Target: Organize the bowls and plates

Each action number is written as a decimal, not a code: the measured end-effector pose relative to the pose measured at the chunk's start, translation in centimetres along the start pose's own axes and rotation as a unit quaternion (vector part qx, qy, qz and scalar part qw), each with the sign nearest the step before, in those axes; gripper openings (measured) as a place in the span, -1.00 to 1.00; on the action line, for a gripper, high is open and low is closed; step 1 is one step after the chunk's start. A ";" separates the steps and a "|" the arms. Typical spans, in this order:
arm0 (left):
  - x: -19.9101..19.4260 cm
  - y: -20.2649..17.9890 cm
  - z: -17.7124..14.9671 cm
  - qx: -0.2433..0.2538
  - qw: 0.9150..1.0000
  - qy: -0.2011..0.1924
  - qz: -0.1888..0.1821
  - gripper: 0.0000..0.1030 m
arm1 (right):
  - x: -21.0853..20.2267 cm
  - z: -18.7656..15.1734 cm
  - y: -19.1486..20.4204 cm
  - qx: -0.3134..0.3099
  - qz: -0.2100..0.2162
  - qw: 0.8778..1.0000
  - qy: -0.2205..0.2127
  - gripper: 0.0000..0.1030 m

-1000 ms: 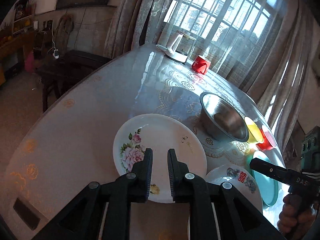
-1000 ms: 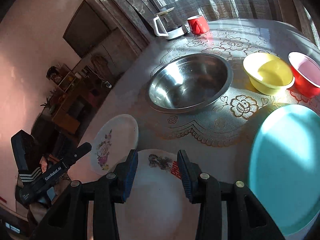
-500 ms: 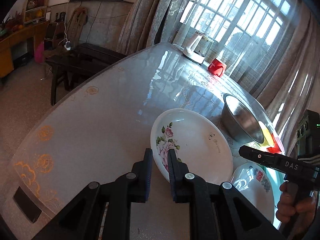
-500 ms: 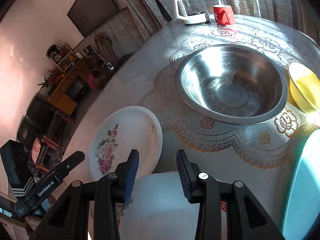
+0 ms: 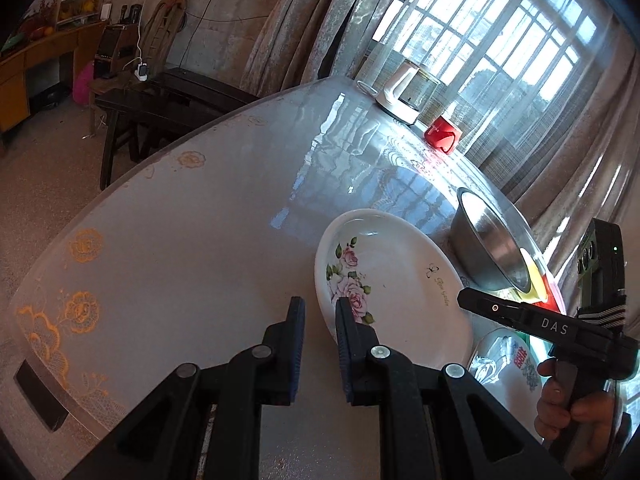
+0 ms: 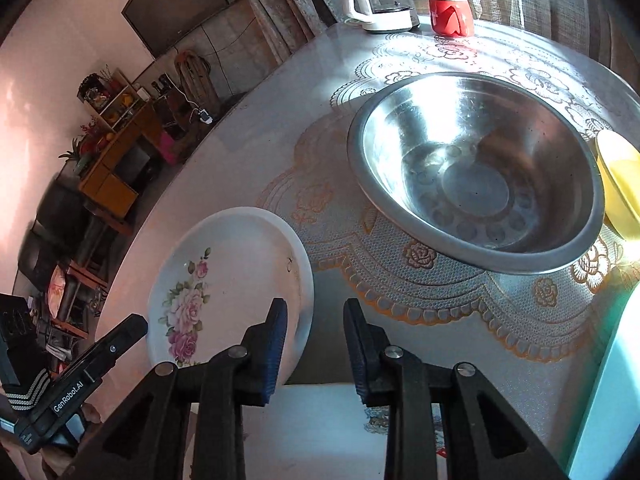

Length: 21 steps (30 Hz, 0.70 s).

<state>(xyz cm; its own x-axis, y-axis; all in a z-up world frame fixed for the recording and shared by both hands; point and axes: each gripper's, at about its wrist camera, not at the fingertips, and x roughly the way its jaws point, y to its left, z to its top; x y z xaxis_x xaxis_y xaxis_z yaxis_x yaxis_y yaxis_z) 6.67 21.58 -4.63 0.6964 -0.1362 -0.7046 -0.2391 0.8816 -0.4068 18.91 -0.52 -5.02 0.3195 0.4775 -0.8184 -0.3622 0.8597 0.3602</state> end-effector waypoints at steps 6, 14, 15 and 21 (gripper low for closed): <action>0.3 -0.3 0.0 0.012 1.000 -0.003 -0.015 -0.69 | 0.5 0.4 1.0 -0.024 -0.008 1.000 0.008 -0.53; 2.4 -0.9 0.0 0.031 0.999 0.007 -0.008 -0.67 | 2.2 0.6 1.9 -0.045 -0.008 0.998 0.034 -0.67; 2.5 -1.1 0.0 0.036 0.999 0.004 -0.003 -0.67 | 2.2 0.6 1.8 -0.041 -0.007 0.999 0.033 -0.68; 2.5 -1.2 0.3 0.038 0.999 0.000 0.005 -0.67 | 1.8 0.7 1.5 -0.028 0.000 1.000 0.012 -0.69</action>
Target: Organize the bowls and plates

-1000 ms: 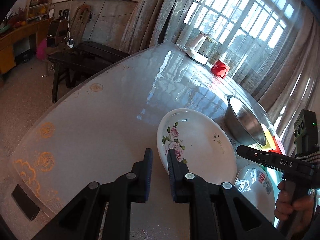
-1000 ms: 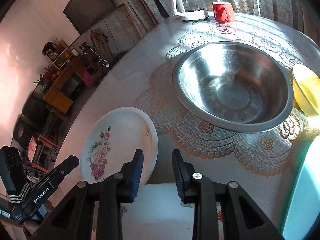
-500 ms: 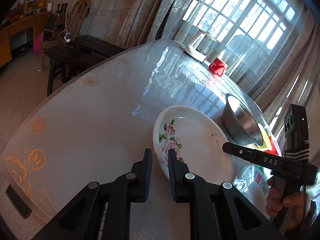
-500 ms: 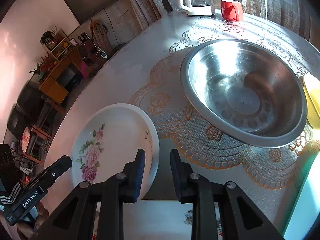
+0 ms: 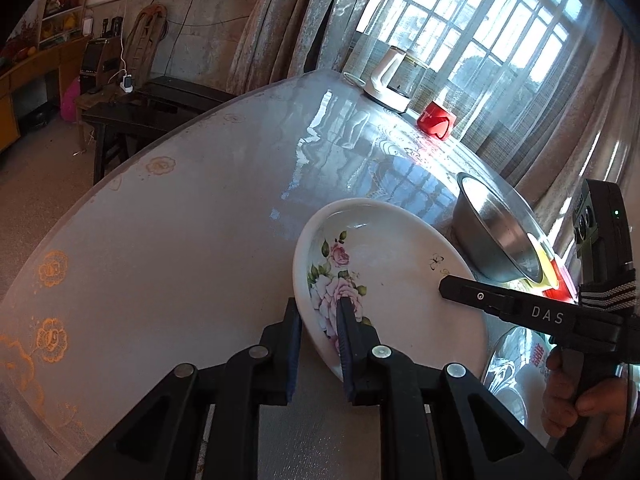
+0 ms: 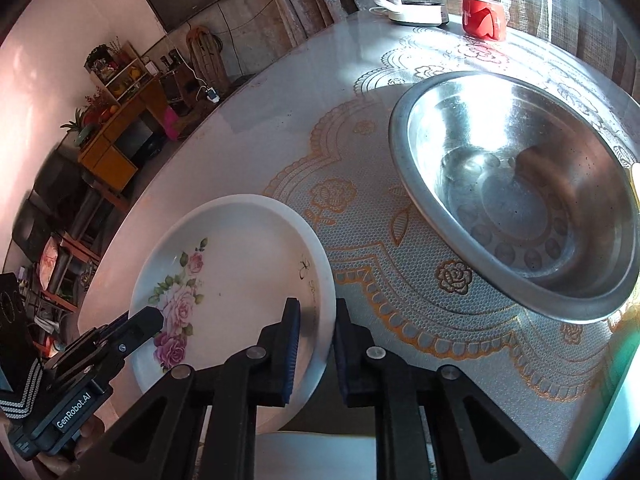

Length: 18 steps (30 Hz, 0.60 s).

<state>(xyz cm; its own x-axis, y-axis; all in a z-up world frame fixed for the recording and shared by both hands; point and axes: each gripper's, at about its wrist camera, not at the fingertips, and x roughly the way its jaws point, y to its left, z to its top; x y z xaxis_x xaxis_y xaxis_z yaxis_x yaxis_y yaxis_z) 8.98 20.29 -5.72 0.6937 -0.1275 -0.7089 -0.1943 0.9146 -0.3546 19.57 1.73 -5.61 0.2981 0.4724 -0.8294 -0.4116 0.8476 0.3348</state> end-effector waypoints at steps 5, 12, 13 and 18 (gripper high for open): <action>-1.0 -0.8 1.5 0.007 1.000 -0.017 0.001 -0.67 | -1.1 0.9 -0.1 0.013 0.011 1.000 -0.023 -0.69; -2.7 -3.4 3.5 0.038 0.998 -0.043 0.008 -0.67 | -3.4 1.8 -0.3 0.034 0.025 0.997 -0.064 -0.69; -3.0 -3.9 3.5 0.044 0.998 -0.045 0.004 -0.67 | -4.0 1.7 -0.5 0.035 0.027 0.997 -0.069 -0.69; -3.9 -7.3 3.2 0.078 0.996 -0.043 -0.022 -0.67 | -7.2 -0.1 -2.5 0.051 0.028 0.994 -0.092 -0.69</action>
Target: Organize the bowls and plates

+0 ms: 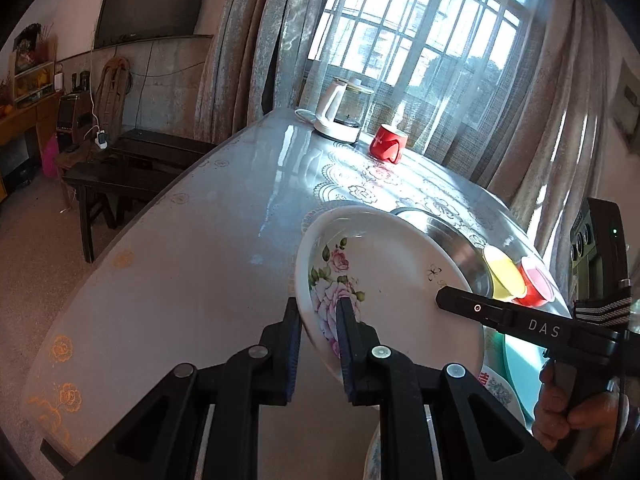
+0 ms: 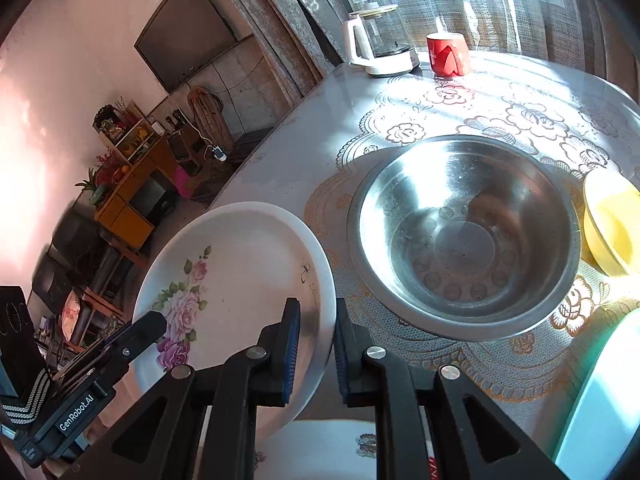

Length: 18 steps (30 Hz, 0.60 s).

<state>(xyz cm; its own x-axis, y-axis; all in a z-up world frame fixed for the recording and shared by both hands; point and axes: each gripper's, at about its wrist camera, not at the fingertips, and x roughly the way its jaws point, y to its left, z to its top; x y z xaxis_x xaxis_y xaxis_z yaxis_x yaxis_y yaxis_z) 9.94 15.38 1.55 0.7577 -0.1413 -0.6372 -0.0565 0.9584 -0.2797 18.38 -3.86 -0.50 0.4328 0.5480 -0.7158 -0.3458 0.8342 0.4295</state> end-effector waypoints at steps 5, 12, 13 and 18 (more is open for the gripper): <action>0.0 -4.5 -0.9 0.038 0.998 0.012 -0.038 -0.67 | -4.5 -2.7 -3.6 0.024 -0.012 0.999 -0.022 -0.69; 1.7 -12.0 -2.6 0.093 0.991 0.049 -0.089 -0.67 | -10.3 -6.9 -9.5 0.075 -0.050 0.995 -0.053 -0.69; 2.0 -13.1 -2.8 0.100 0.989 0.054 -0.096 -0.66 | -11.0 -7.3 -10.3 0.084 -0.055 0.993 -0.057 -0.69; 3.6 -18.2 -3.9 0.140 0.980 0.081 -0.114 -0.65 | -13.9 -9.5 -14.5 0.129 -0.084 0.985 -0.078 -0.69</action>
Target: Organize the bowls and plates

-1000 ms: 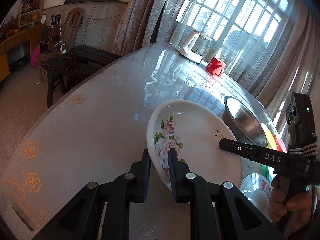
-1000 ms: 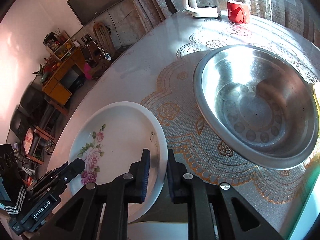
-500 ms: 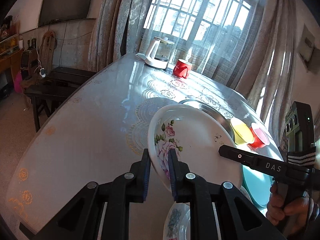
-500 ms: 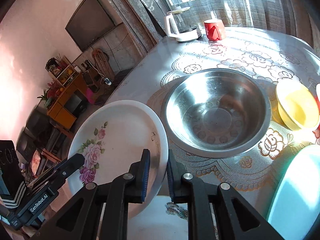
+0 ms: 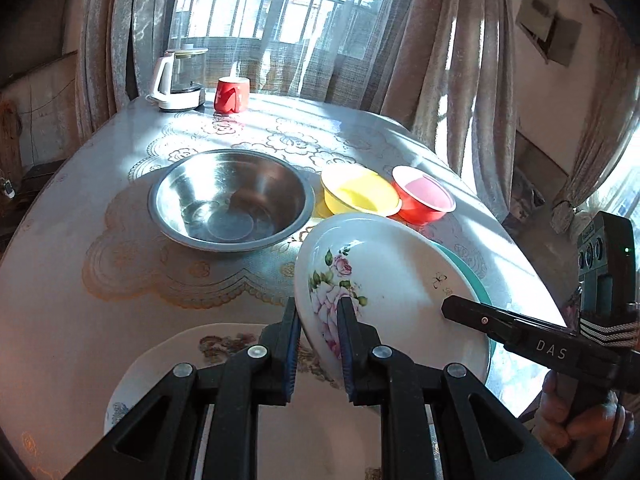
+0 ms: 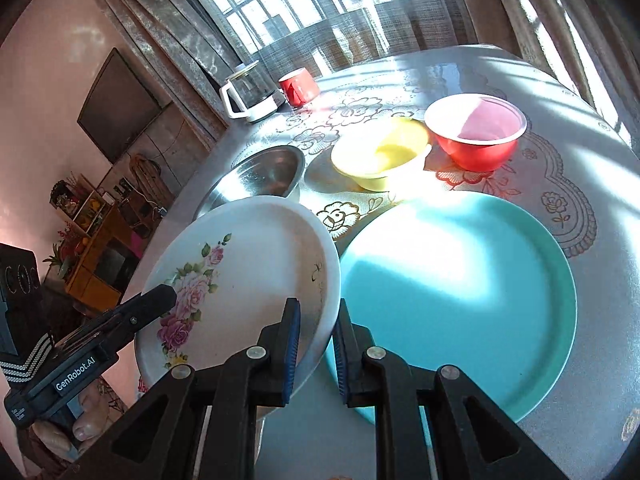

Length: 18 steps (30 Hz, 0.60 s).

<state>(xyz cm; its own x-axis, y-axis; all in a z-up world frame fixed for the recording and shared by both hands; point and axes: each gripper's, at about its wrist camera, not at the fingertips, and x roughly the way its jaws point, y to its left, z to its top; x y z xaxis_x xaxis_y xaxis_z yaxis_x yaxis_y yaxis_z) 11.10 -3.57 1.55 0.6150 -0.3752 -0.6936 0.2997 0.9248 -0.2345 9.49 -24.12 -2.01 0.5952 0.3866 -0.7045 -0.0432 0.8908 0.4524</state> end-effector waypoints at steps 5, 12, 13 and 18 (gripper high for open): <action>3.3 -3.5 0.1 0.026 0.999 0.036 -0.006 -0.64 | -1.0 -0.6 -4.1 0.043 -0.030 0.999 -0.008 -0.69; 7.0 -6.1 -0.1 0.049 0.996 0.081 -0.003 -0.63 | -1.5 -1.0 -8.1 0.072 -0.061 0.995 -0.017 -0.69; 7.3 -6.3 -0.2 0.051 0.995 0.085 -0.003 -0.62 | -1.4 -1.1 -8.4 0.074 -0.065 0.995 -0.016 -0.69; 8.8 -7.0 -0.3 0.057 0.993 0.102 0.002 -0.62 | -0.7 -1.0 -9.8 0.082 -0.076 0.994 -0.012 -0.69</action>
<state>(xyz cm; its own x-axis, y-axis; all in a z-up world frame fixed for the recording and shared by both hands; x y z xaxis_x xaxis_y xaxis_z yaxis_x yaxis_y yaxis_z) 14.24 -13.31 -3.13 0.4588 -0.3407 -0.8206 0.3854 0.9085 -0.1617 8.65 -32.84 -6.49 0.6030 0.2426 -0.7599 0.1792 0.8871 0.4254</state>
